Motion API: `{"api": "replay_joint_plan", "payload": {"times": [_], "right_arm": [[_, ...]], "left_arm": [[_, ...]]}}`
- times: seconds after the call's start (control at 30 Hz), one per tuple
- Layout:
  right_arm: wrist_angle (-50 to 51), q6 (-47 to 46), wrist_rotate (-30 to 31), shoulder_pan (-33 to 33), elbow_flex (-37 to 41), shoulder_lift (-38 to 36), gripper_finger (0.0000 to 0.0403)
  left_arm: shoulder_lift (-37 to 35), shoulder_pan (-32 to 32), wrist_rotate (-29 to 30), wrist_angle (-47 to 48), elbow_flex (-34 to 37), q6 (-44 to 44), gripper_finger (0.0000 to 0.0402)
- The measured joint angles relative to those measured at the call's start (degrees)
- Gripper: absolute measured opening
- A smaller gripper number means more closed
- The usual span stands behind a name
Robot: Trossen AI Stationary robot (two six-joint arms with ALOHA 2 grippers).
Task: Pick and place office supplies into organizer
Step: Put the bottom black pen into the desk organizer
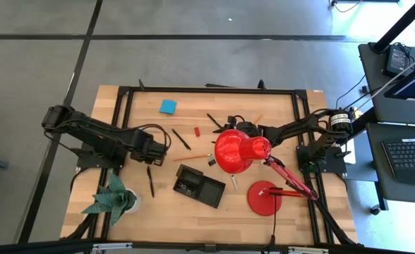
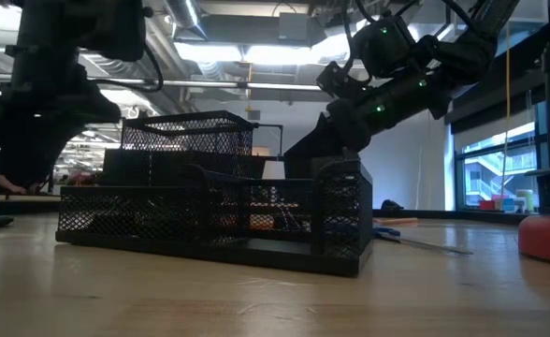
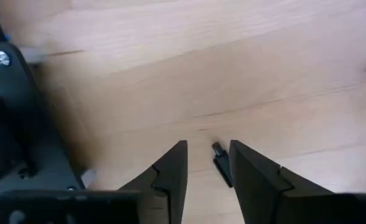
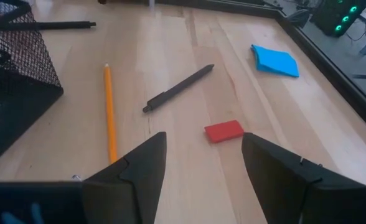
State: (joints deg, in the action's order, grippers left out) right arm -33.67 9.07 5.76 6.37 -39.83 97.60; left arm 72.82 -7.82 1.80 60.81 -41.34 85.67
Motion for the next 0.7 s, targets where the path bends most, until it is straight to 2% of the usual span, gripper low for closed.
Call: {"api": "replay_joint_plan", "payload": {"times": [0.23,0.43,0.7], "right_arm": [[0.06,-1.46,0.02,0.65,0.0,0.0,0.0212],[0.3,-1.37,0.02,0.64,-0.02,0.0,0.0212],[0.87,-1.35,0.0,0.64,-0.01,0.0,0.0212]], "left_arm": [[1.19,-0.06,-3.4,-0.57,0.0,-0.95,0.0132],[3.88,-1.54,-4.43,-6.3,0.0,-0.59,0.0143],[7.09,-2.7,-8.19,-7.86,2.57,3.84,0.0145]]}}
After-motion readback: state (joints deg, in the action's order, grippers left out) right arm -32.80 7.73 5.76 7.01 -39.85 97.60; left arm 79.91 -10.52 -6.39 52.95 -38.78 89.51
